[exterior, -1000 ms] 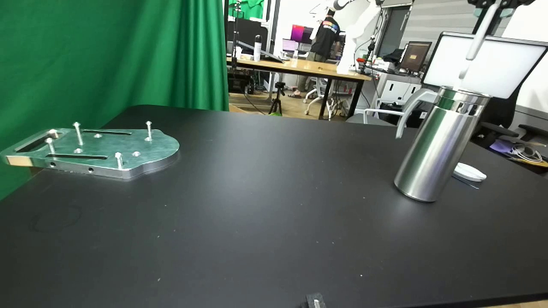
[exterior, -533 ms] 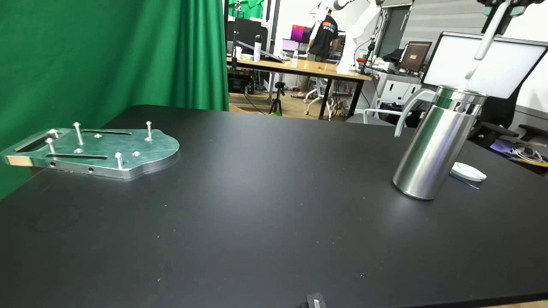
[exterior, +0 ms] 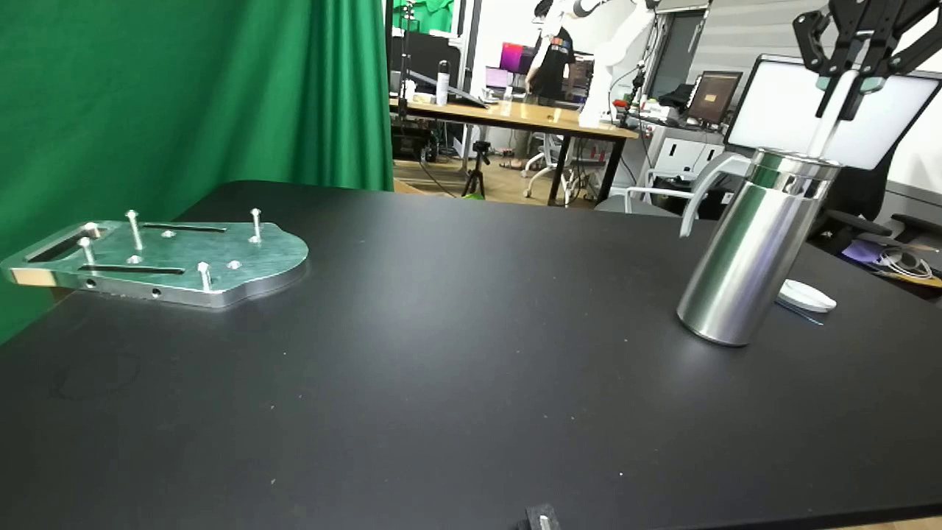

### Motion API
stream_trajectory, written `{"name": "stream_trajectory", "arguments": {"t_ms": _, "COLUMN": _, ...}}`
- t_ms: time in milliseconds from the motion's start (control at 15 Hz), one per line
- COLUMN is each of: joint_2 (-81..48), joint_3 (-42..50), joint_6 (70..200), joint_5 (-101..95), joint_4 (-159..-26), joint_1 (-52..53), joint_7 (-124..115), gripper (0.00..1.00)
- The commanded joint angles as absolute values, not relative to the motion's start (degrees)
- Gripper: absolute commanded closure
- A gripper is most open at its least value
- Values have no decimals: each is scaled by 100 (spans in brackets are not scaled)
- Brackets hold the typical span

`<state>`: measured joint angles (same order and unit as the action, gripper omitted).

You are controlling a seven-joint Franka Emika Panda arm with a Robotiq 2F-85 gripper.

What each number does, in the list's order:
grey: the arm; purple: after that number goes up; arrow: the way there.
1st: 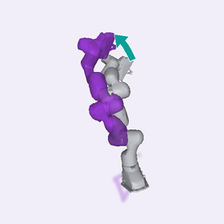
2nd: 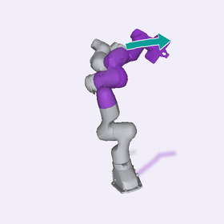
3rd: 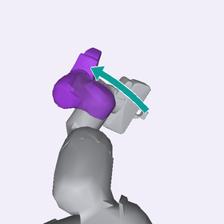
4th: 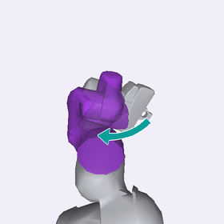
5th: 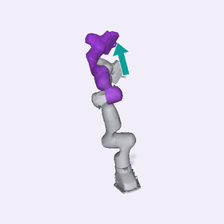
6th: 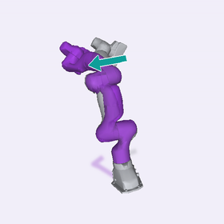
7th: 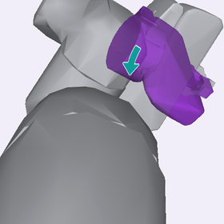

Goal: Use the brush to clean the inside of the silver bottle

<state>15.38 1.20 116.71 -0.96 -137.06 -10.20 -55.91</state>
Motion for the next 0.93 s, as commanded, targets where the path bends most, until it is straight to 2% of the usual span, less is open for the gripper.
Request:
{"name": "stream_trajectory", "arguments": {"t_ms": 0, "joint_2": 1326, "joint_3": 178, "joint_6": 11747, "joint_5": -102, "joint_4": -13615, "joint_1": -1002, "joint_7": -5651, "gripper": 96}}
{"name": "stream_trajectory", "arguments": {"t_ms": 867, "joint_2": 1313, "joint_3": 188, "joint_6": 11837, "joint_5": -13, "joint_4": -13447, "joint_1": -965, "joint_7": -5709, "gripper": 96}}
